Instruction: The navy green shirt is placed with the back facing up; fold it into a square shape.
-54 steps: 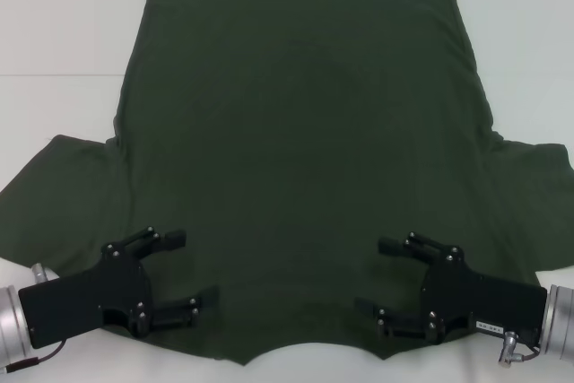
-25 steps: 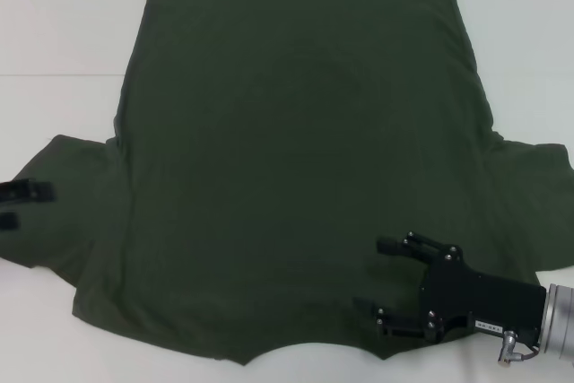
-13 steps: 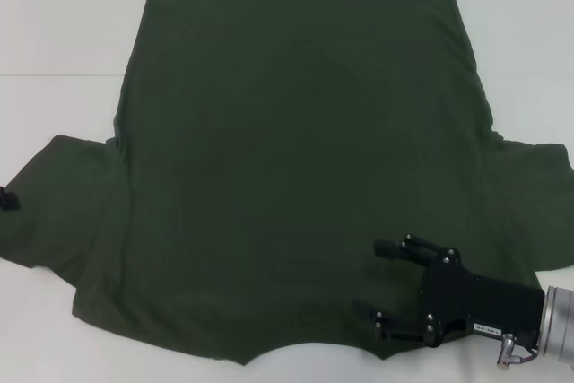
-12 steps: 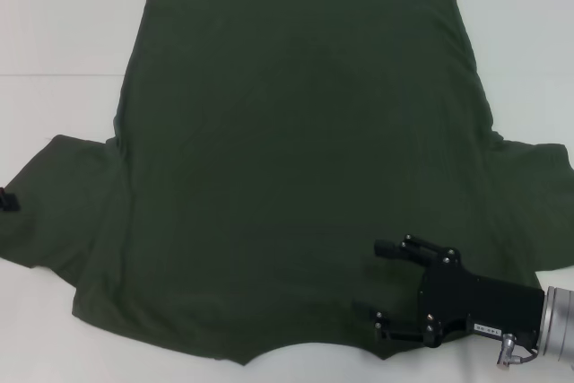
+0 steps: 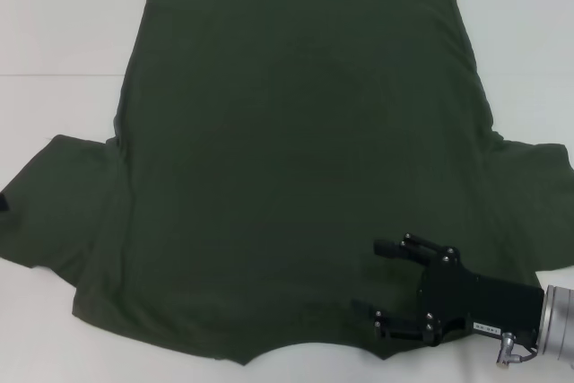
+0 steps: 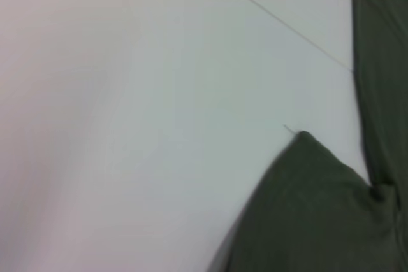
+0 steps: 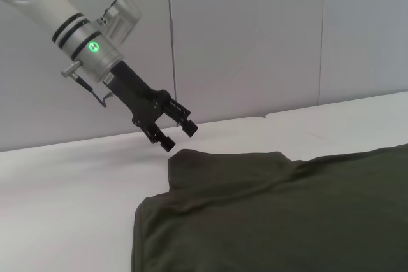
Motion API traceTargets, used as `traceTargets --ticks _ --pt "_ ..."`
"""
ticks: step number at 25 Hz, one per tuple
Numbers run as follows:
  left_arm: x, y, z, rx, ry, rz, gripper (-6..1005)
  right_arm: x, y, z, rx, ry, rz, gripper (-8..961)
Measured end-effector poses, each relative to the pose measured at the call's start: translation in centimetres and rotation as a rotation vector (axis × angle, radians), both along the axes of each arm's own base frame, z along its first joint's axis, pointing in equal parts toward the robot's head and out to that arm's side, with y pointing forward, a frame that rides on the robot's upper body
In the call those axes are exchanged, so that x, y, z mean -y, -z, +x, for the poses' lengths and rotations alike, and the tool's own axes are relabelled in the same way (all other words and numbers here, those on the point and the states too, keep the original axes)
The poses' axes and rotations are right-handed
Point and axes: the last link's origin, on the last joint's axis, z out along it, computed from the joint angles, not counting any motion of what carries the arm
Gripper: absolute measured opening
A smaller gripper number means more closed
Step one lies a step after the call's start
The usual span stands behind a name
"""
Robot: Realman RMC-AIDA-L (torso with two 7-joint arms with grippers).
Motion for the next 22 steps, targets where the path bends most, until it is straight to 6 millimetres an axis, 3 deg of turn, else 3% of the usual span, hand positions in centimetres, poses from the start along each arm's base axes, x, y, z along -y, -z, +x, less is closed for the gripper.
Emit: traceTargets --ticks 22 --pt "-1.0 2.3 0.3 -0.029 0.011 -0.033 935 -0.1 0.0 -0.1 -0.002 0.000 0.002 917"
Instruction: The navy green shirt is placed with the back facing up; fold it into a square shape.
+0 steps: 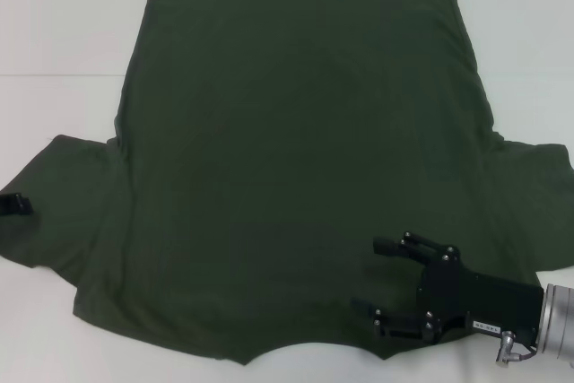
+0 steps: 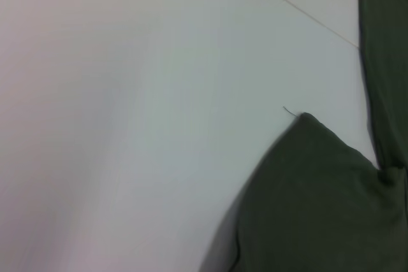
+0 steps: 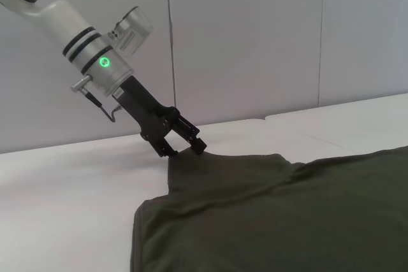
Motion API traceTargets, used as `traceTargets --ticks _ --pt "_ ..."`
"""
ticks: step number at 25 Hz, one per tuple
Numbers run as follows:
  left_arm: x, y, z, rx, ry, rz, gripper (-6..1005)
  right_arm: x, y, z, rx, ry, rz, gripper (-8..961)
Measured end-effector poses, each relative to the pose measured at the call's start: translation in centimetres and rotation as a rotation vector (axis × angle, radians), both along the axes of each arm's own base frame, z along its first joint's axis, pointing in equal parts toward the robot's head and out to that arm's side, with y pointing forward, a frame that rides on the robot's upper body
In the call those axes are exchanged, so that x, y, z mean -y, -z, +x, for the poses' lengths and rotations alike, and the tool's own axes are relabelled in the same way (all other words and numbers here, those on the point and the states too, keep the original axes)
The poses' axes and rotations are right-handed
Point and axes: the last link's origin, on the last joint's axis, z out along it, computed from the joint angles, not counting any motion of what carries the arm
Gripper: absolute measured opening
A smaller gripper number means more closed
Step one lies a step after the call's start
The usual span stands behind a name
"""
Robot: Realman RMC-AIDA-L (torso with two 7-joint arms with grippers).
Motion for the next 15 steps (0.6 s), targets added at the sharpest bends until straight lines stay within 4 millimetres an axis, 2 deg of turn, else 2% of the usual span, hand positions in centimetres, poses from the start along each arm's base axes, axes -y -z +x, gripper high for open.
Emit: traceTargets --ticks 6,15 --pt "-0.3 0.6 0.5 -0.007 0.021 -0.023 934 -0.1 0.0 0.0 -0.001 -0.001 0.001 917" --pt "-0.6 1.3 1.0 -0.051 0.050 -0.057 842 0.0 -0.1 -0.1 -0.006 -0.003 0.001 916"
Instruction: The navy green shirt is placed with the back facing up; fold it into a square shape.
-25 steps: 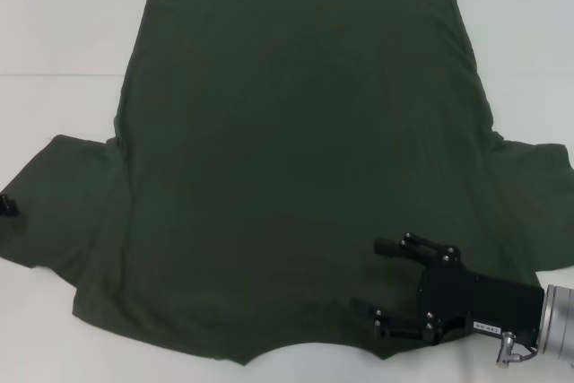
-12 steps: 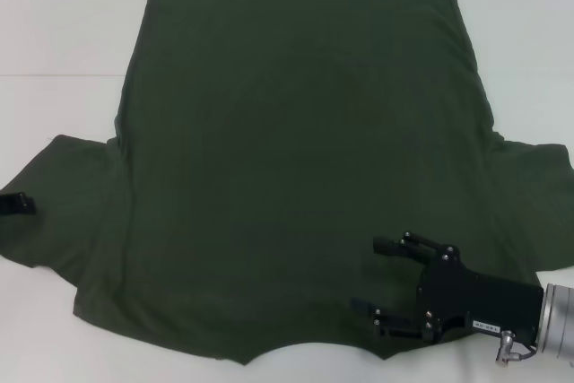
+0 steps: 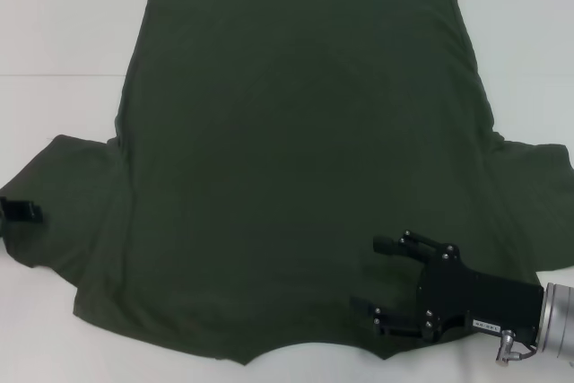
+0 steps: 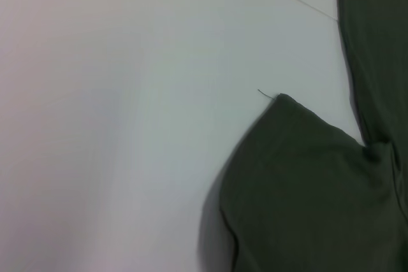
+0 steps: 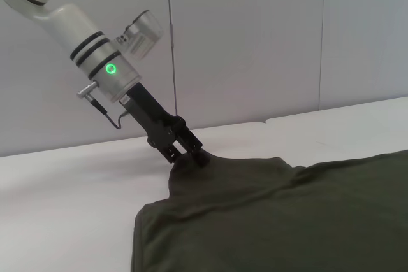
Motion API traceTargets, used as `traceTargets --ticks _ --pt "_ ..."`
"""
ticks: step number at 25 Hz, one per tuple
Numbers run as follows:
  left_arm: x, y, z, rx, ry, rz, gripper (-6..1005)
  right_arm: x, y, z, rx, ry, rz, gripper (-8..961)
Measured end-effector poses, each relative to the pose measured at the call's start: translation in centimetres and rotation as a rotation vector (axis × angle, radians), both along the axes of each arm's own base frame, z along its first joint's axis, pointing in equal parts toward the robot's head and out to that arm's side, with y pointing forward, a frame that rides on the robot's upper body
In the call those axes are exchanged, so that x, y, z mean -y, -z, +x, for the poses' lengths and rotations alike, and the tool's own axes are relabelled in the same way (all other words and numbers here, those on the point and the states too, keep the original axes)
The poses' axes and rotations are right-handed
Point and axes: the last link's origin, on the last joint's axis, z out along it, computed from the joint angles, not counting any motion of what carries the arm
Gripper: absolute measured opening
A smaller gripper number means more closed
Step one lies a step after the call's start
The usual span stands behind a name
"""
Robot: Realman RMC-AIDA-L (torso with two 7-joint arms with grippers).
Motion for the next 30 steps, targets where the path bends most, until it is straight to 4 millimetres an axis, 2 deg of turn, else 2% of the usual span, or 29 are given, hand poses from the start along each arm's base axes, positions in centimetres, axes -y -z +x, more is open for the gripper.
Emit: traceTargets --ticks 2,13,15,21,29,30 --pt "0.0 0.1 0.0 0.000 -0.003 0.005 822 0.0 0.0 0.0 0.000 0.000 0.000 916" --pt "-0.2 -0.3 0.1 -0.007 0.002 0.025 363 0.0 -0.1 0.0 -0.005 0.000 0.002 917" --pt "-0.2 -0.3 0.2 -0.011 0.006 0.031 156 0.0 -0.1 0.0 -0.005 0.000 0.002 917" --pt "-0.2 -0.4 0.2 -0.020 0.010 0.046 6 0.0 -0.1 0.0 -0.006 0.000 0.002 917" --pt "-0.1 -1.0 0.5 -0.049 0.026 0.099 6 0.0 -0.1 -0.1 -0.008 -0.002 0.001 916" --pt "-0.2 -1.6 1.2 -0.063 0.046 0.126 6 0.0 -0.1 -0.1 -0.008 -0.002 0.001 916"
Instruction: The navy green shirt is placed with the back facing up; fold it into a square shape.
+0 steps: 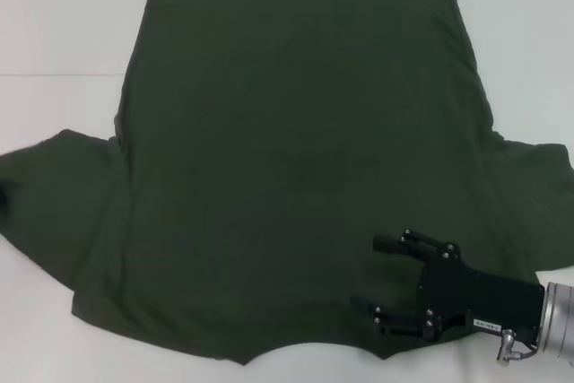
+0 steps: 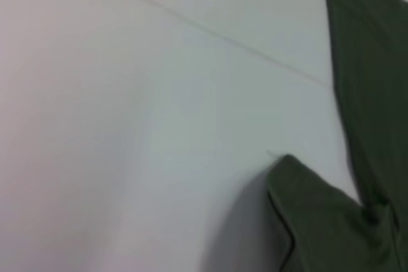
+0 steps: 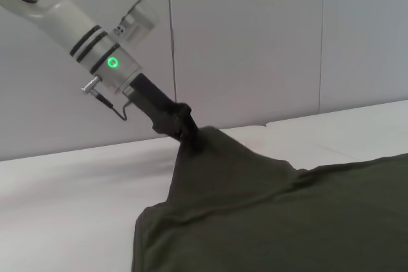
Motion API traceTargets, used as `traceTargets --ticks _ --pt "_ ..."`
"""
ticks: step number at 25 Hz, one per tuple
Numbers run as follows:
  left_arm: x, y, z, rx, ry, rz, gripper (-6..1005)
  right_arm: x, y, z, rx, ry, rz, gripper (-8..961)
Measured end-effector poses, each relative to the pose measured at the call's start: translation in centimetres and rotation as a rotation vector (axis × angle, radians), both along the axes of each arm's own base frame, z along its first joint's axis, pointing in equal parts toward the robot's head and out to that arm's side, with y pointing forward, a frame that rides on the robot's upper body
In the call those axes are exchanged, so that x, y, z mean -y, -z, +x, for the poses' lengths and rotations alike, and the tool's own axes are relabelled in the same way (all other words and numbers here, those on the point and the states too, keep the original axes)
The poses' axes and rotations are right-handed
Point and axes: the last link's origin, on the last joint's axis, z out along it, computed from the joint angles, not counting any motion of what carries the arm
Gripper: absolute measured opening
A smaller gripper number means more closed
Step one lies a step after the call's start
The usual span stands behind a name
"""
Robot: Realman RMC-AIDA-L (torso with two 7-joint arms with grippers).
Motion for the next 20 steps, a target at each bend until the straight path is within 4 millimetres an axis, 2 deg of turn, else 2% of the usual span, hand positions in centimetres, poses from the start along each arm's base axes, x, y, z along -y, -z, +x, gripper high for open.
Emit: traceTargets --ticks 9,20 --pt "-1.0 -0.3 2.5 0.010 0.062 -0.010 7 0.0 0.0 0.0 0.000 -0.001 0.001 916" --pt "-2.6 -1.7 4.5 -0.030 0.126 0.019 6 0.0 0.0 -0.1 -0.004 -0.002 0.001 917"
